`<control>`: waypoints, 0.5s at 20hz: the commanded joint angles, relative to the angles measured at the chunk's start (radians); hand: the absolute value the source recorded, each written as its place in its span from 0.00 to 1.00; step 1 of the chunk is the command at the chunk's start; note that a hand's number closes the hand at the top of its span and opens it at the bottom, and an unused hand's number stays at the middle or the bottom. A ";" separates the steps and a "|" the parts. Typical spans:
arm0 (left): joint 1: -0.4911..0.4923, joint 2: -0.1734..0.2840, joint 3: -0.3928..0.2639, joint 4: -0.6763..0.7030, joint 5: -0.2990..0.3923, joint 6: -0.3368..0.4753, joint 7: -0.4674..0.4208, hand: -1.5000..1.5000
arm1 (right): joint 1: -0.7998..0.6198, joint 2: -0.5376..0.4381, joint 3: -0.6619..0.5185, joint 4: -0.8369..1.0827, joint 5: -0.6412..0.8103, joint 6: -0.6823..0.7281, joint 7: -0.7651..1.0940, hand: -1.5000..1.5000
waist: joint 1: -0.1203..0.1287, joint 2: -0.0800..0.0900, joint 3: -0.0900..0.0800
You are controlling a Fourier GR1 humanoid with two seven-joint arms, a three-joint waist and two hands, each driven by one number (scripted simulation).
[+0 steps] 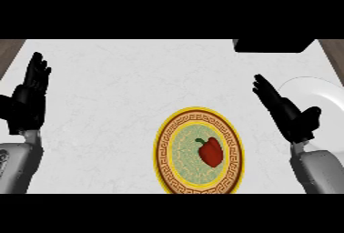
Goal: Pick the bell pepper from the plate and place it in the plate
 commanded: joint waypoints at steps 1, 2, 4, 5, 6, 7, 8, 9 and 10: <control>0.072 -0.048 -0.013 0.073 0.011 -0.033 -0.024 0.50 | -0.066 0.013 -0.001 0.065 0.008 0.045 -0.033 1.00 | -0.003 -0.036 0.006; 0.077 -0.084 -0.072 0.040 0.005 -0.025 0.058 0.50 | -0.132 0.016 0.002 0.034 -0.006 0.061 -0.044 1.00 | 0.007 -0.035 0.007; 0.136 -0.131 -0.104 0.093 0.041 -0.064 0.096 0.50 | -0.207 -0.012 -0.009 -0.033 -0.054 0.137 -0.064 1.00 | 0.014 -0.034 0.006; 0.190 -0.163 -0.150 0.098 0.048 -0.093 0.112 0.50 | -0.277 -0.022 -0.034 -0.057 -0.080 0.150 -0.065 1.00 | 0.034 -0.035 0.006; 0.187 -0.173 -0.160 0.128 0.064 -0.117 0.142 0.50 | -0.341 -0.013 -0.039 -0.049 -0.090 0.164 -0.084 1.00 | 0.044 -0.026 0.006; 0.163 -0.158 -0.140 0.111 0.065 -0.110 0.125 0.50 | -0.306 -0.284 0.044 -0.089 0.267 0.105 -0.085 1.00 | 0.007 -0.047 -0.023; 0.204 -0.217 -0.194 0.094 0.078 -0.129 0.143 0.50 | -0.300 -0.186 -0.026 -0.015 0.246 -0.031 -0.109 1.00 | 0.021 -0.032 0.004; 0.235 -0.221 -0.197 0.087 0.088 -0.139 0.146 0.50 | -0.280 -0.091 -0.057 0.018 0.212 -0.113 -0.136 1.00 | 0.019 -0.034 0.007; 0.221 -0.230 -0.215 0.028 0.090 -0.129 0.202 0.50 | -0.302 -0.075 -0.097 0.089 0.173 -0.100 -0.192 0.00 | 0.026 -0.033 0.009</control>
